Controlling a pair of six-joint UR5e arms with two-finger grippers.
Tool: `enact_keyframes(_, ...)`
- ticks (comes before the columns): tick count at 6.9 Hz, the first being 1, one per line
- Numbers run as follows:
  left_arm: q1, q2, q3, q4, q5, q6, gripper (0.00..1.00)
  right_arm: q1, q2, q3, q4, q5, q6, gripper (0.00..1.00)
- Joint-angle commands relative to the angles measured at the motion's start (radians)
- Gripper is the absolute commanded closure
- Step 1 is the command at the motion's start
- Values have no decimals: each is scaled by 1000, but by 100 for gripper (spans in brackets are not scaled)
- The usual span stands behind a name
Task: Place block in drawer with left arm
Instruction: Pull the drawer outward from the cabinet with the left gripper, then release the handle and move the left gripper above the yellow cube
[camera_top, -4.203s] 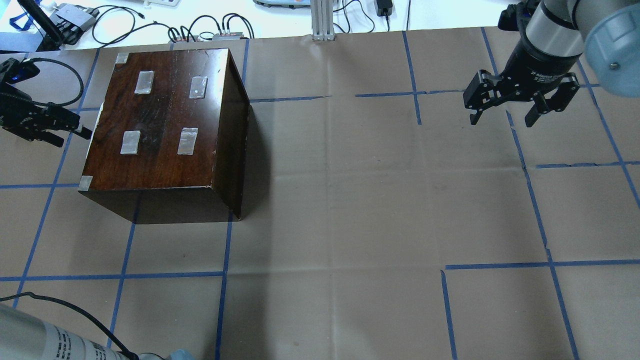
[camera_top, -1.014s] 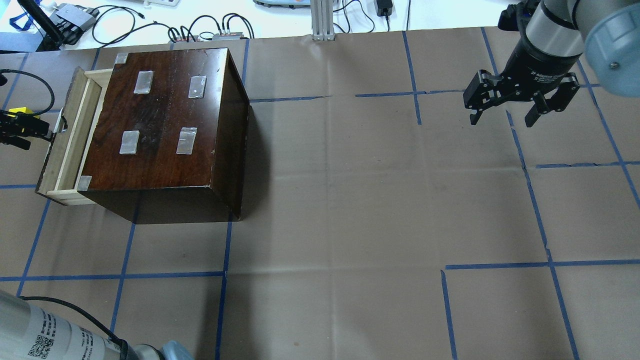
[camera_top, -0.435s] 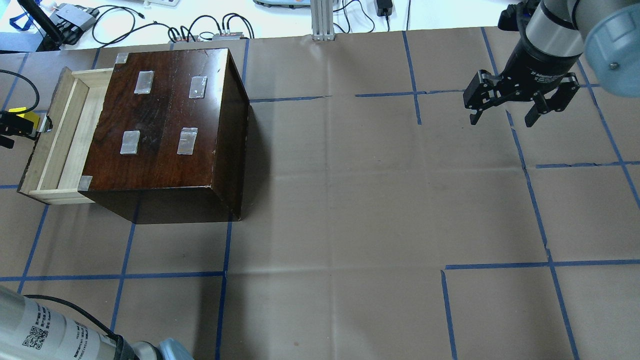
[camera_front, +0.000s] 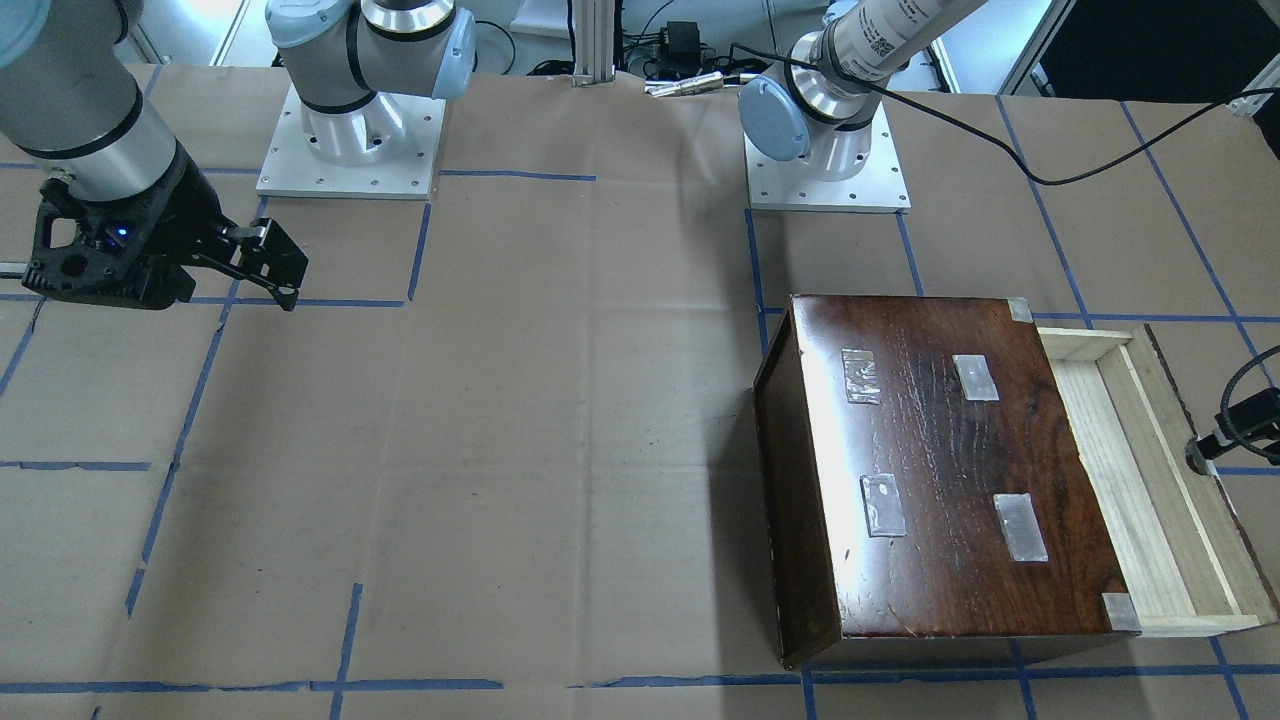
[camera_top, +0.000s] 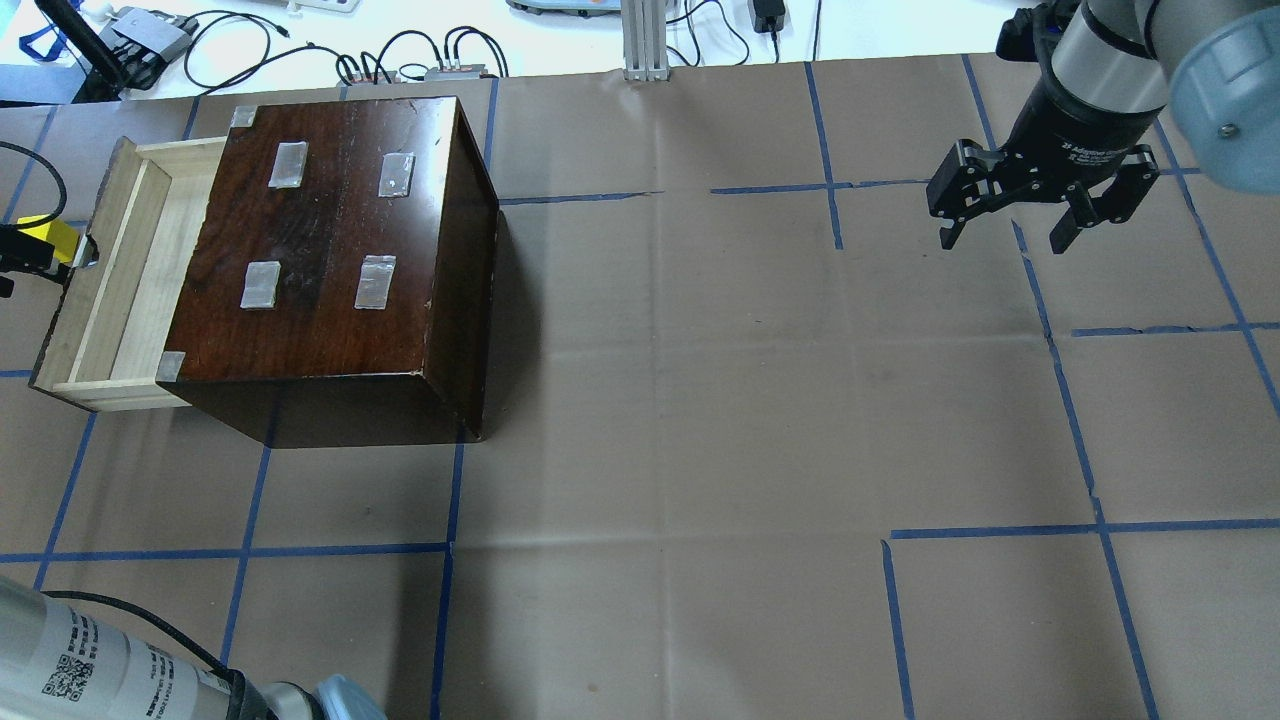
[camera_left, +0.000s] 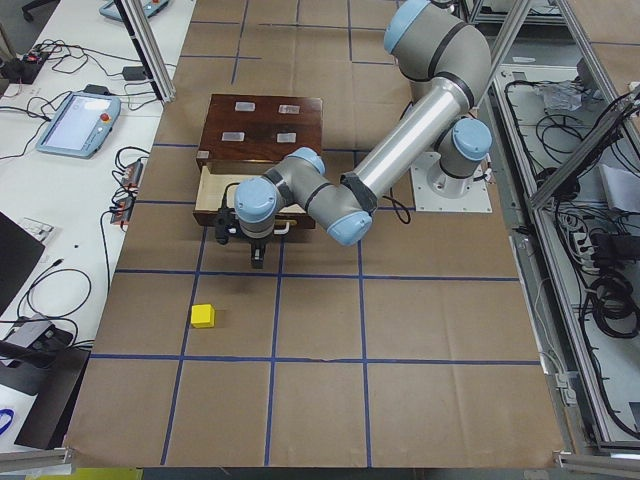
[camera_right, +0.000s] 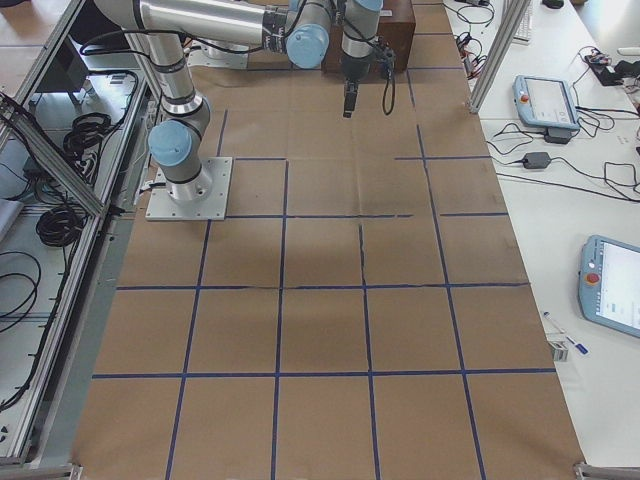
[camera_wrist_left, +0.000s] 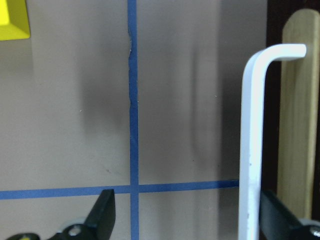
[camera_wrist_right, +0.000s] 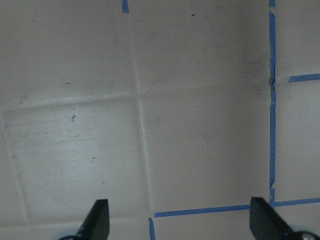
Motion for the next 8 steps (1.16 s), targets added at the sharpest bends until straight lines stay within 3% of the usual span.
enact_keyframes(1, 1, 15, 63, -21, 4, -3, 0, 0, 0, 1, -1, 0, 0, 0)
enact_keyframes(3, 8, -47, 205, -50, 62, -3, 0, 0, 0, 1, -1, 0, 0, 0)
enact_keyframes(8, 10, -291, 534, -78, 96, -3, 0, 0, 0, 0, -1, 0, 0, 0)
